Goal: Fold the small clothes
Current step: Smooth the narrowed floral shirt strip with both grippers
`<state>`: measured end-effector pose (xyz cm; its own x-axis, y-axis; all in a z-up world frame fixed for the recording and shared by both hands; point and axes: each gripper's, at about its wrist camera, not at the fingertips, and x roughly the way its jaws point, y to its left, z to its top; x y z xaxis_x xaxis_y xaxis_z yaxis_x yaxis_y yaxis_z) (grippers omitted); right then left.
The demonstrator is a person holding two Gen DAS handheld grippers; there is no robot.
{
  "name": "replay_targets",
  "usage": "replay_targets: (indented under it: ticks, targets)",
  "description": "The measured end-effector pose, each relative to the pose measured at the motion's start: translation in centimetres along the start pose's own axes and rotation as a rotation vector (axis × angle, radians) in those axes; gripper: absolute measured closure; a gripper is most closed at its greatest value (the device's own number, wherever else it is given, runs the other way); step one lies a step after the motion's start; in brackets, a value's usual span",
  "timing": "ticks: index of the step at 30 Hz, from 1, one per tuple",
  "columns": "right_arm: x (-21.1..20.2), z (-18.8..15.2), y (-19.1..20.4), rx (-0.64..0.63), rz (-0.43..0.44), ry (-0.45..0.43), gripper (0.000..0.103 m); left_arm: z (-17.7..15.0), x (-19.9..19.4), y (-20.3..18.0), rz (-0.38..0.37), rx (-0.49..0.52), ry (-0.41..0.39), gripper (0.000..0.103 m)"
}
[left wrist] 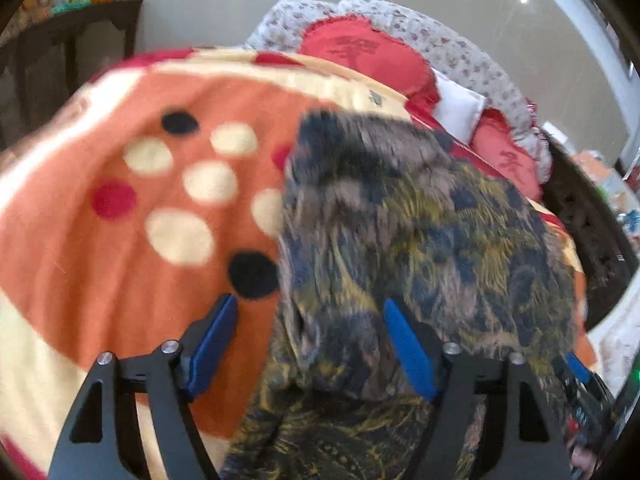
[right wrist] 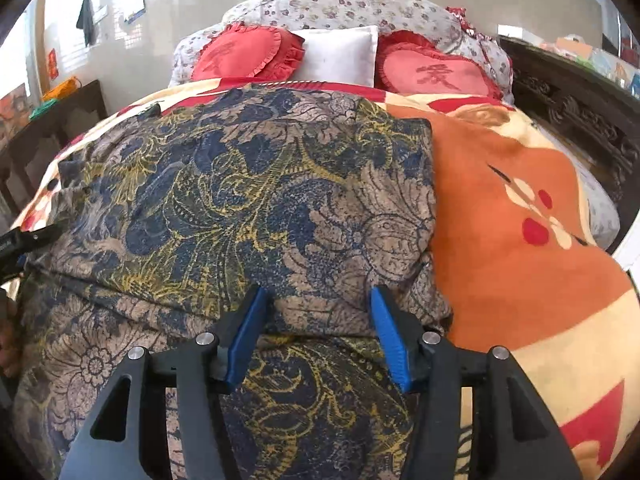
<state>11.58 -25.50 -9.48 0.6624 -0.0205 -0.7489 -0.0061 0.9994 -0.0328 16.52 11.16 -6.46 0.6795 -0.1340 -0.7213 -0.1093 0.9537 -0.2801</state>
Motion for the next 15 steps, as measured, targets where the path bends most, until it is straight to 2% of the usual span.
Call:
replay_targets:
  ticks: [2,5,7,9,11,12,13,15]
  targets:
    - [-0.2,-0.2,0.5,-0.019,-0.024,-0.013,0.063,1.5,-0.8,-0.9,-0.020,0.018,-0.057,0.024]
    - [-0.1,-0.4,0.5,-0.012,-0.018,-0.021,0.063,4.3,0.6,-2.5,-0.027,0.039,-0.053,0.024]
    - [0.0,-0.3,0.2,-0.008,-0.013,-0.021,0.063,5.9,2.2,-2.9,0.000,0.043,-0.044,0.025]
    - [0.5,-0.4,0.4,-0.022,-0.028,-0.022,0.062,7.6,4.0,-2.5,0.067,0.035,-0.031,0.027]
    - [0.6,-0.3,0.5,-0.030,-0.040,-0.024,0.062,8.5,6.5,-1.3,0.146,-0.007,0.037,0.026]
    - [0.7,-0.3,0.6,-0.036,-0.047,-0.023,0.062,8.8,7.6,-0.7,0.143,-0.025,0.083,0.022]
    - [0.6,-0.4,0.8,-0.039,-0.052,-0.024,0.062,9.0,7.9,-0.5,0.137,-0.026,0.088,0.019]
    - [0.6,-0.4,0.9,-0.043,-0.057,-0.025,0.062,9.4,7.4,-0.9,0.162,0.015,0.066,0.018]
